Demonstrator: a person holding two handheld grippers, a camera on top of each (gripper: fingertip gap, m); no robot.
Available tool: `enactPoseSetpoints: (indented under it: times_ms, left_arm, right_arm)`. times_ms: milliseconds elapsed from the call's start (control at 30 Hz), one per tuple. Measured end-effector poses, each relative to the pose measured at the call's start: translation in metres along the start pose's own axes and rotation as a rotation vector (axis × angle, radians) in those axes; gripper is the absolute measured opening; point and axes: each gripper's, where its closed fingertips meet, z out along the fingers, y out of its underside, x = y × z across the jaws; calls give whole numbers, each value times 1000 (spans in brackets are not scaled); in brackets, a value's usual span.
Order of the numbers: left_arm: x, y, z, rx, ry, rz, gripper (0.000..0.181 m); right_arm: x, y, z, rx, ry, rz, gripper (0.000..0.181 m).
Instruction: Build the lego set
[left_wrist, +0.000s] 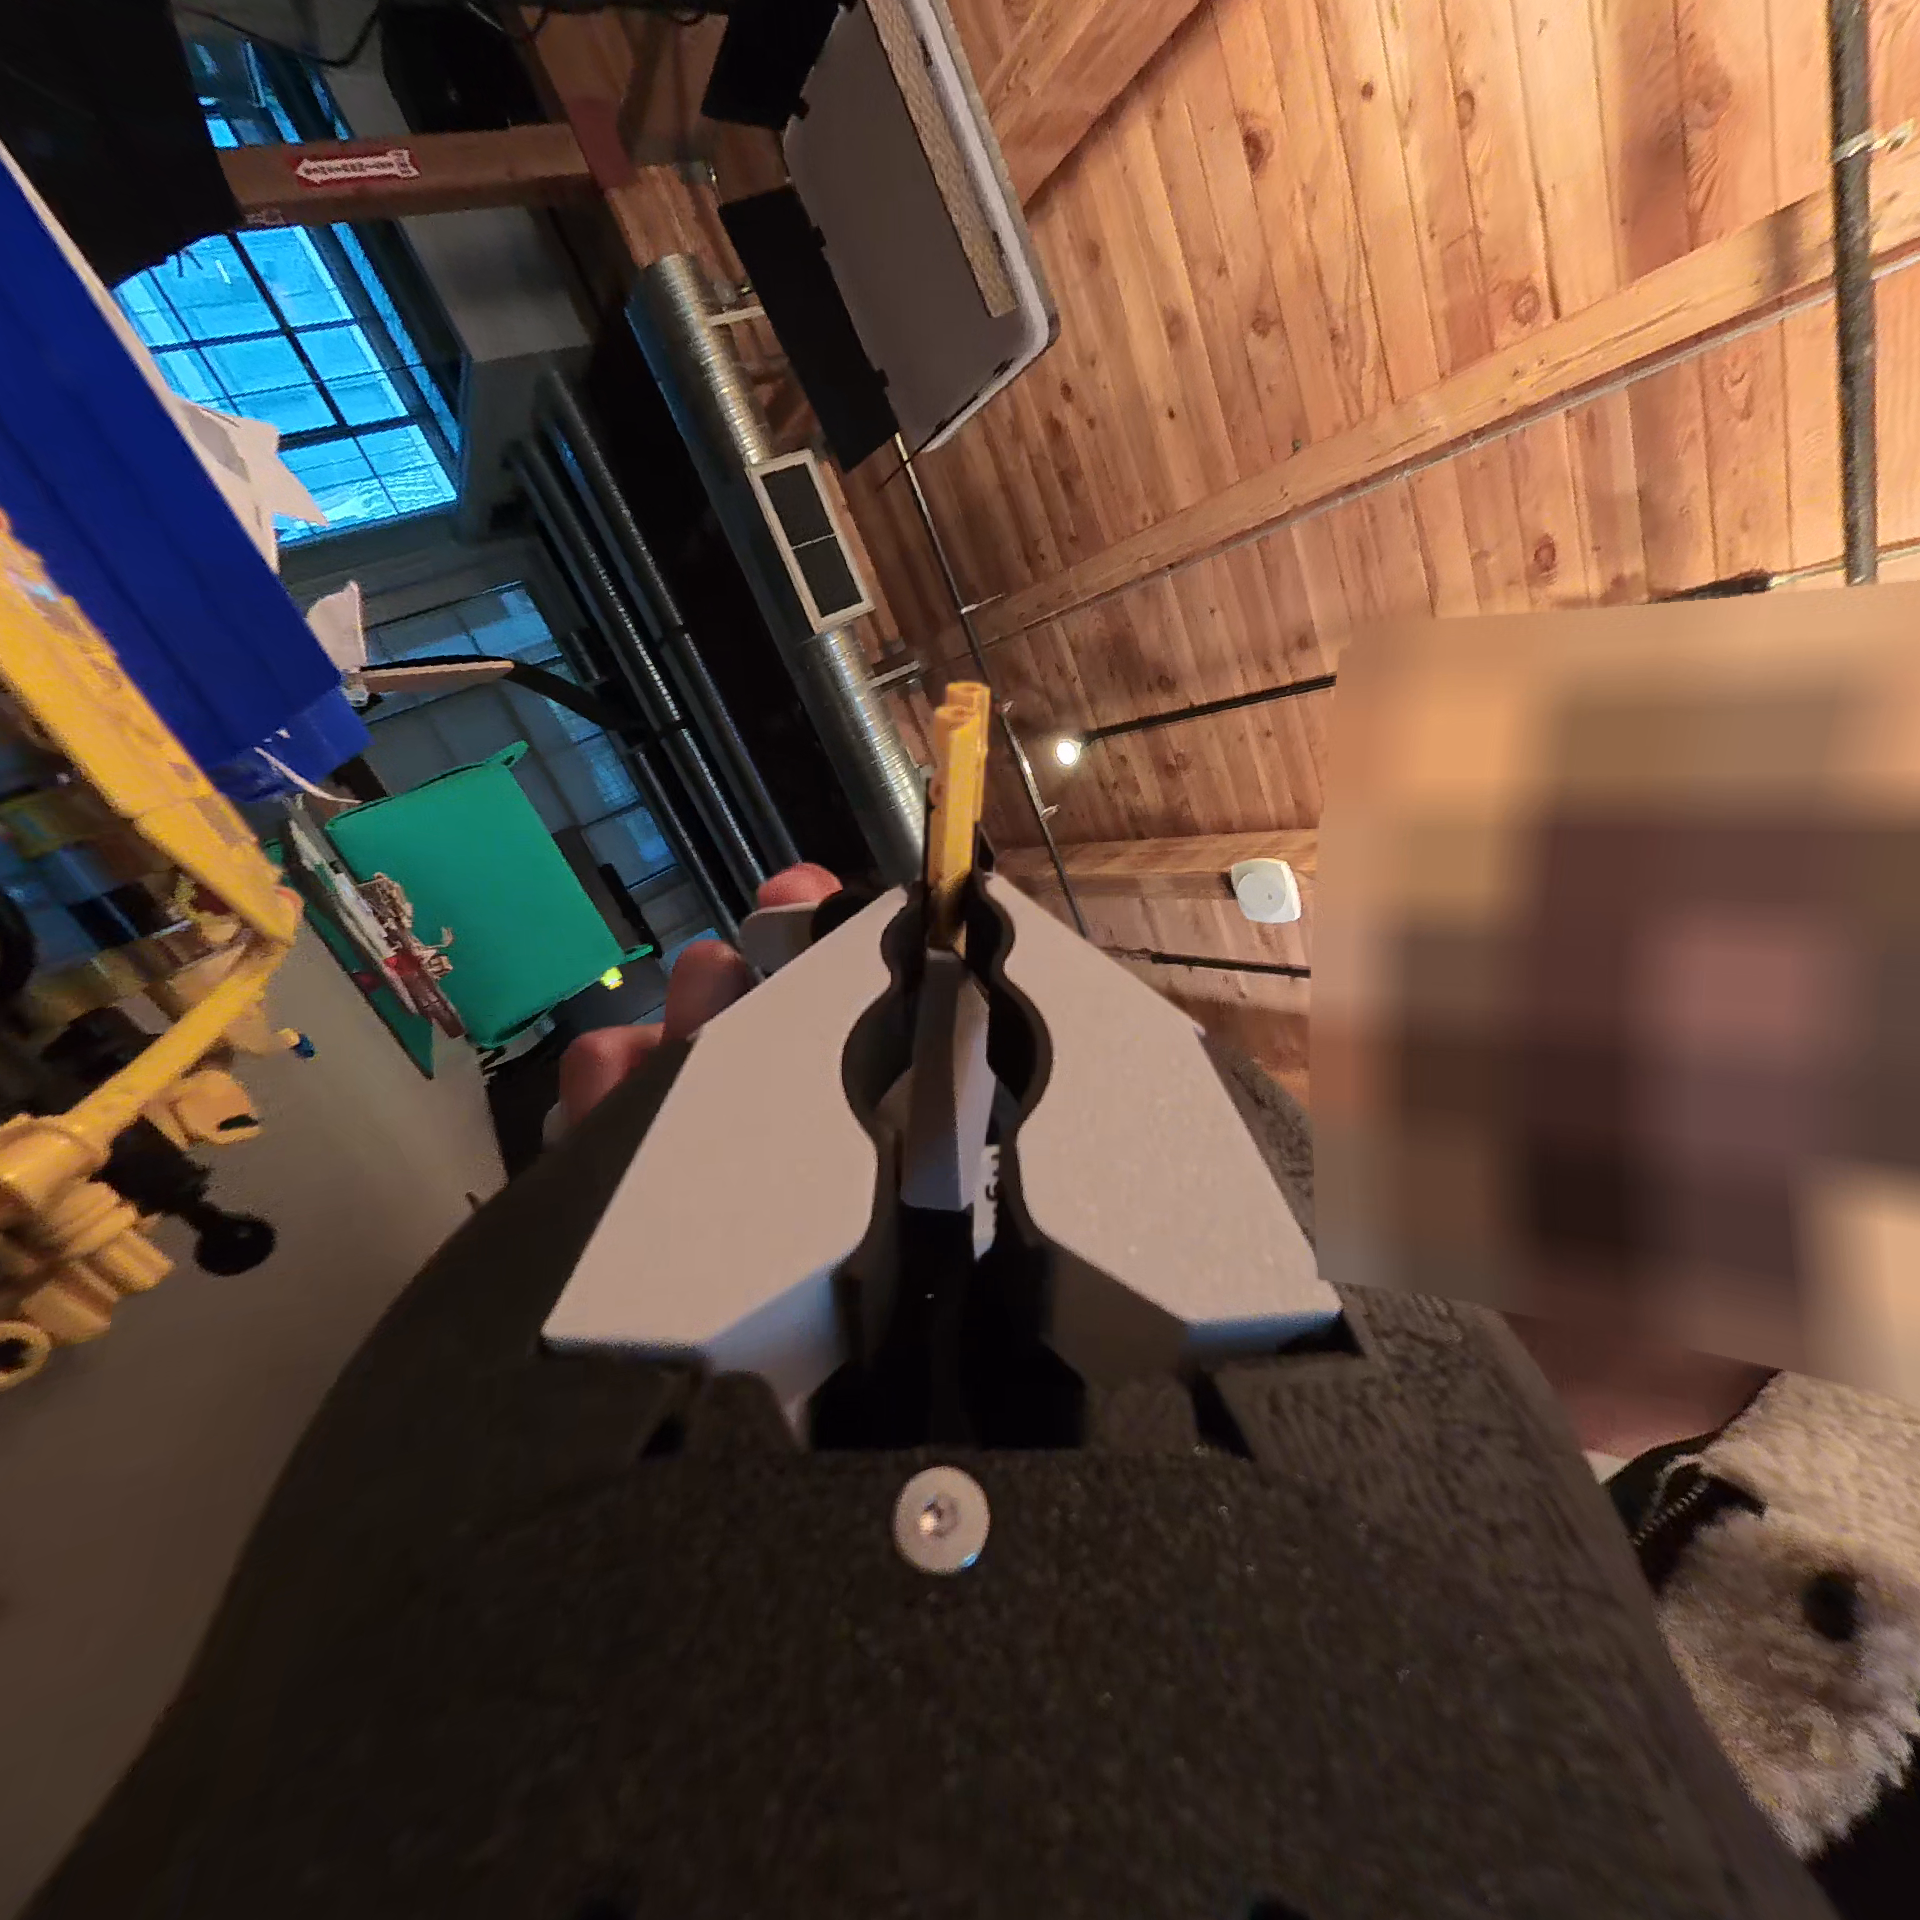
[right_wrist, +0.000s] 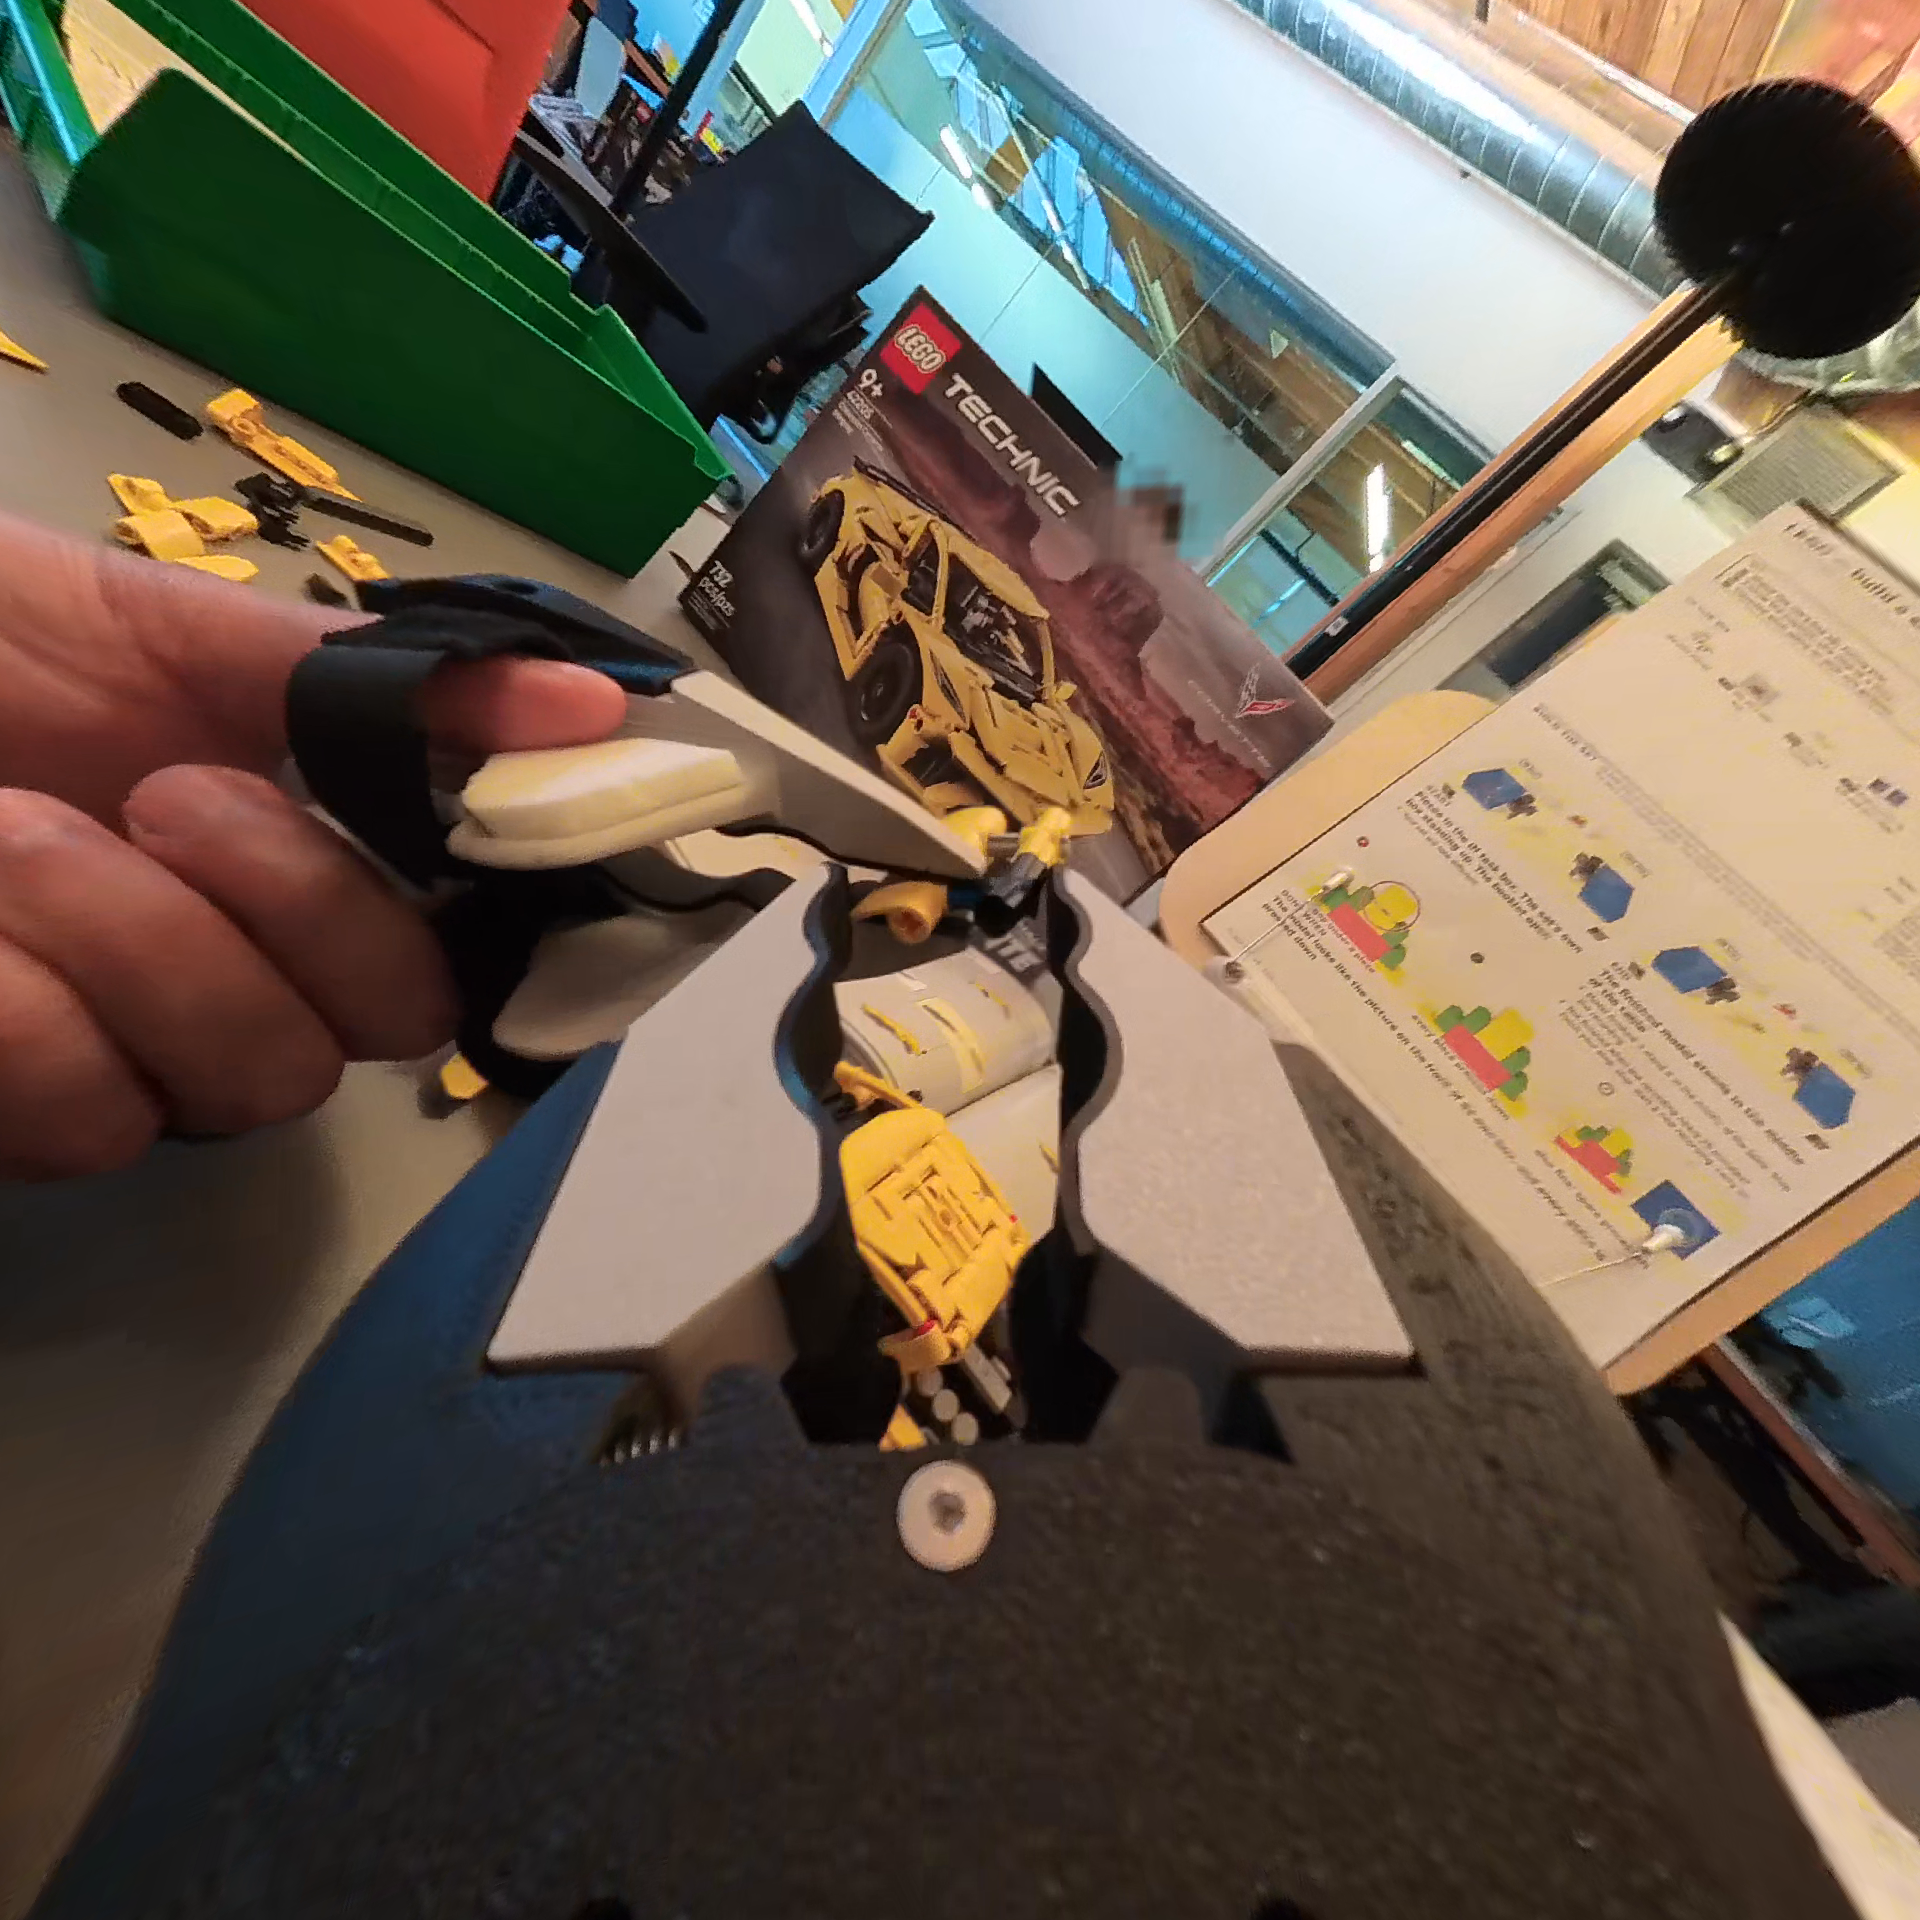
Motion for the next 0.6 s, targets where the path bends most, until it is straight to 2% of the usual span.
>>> enactPoseSetpoints:
  times_ms: [33, 133, 233, 267, 367, 467, 600]
  left_arm:
    - [-1, 1, 0, -14, -10, 9, 7]
    - [-1, 0, -3, -44, -48, 59, 18]
    - [-4, -9, -6, -1, -88, 75, 27]
    - [-3, -7, -5, -18, -82, 76, 25]
    - [0, 3, -1, -87, -82, 119, 7]
    - [-7, 3, -4, -96, -149, 165, 7]
    - [-20, -5, -12, -71, -262, 237, 7]
  right_arm:
    - [-1, 1, -1, 3, -24, 29, 37]
    - [1, 0, -4, 40, -95, 190, 36]
    - [2, -3, -9, 95, -225, 391, 35]
    - [-2, -3, -9, 100, -292, 446, 35]
    - [-6, 0, -10, 97, -397, 544, 34]
    - [-9, 8, -9, 59, -393, 501, 34]
    - [-8, 24, -3, -17, -241, 307, 33]
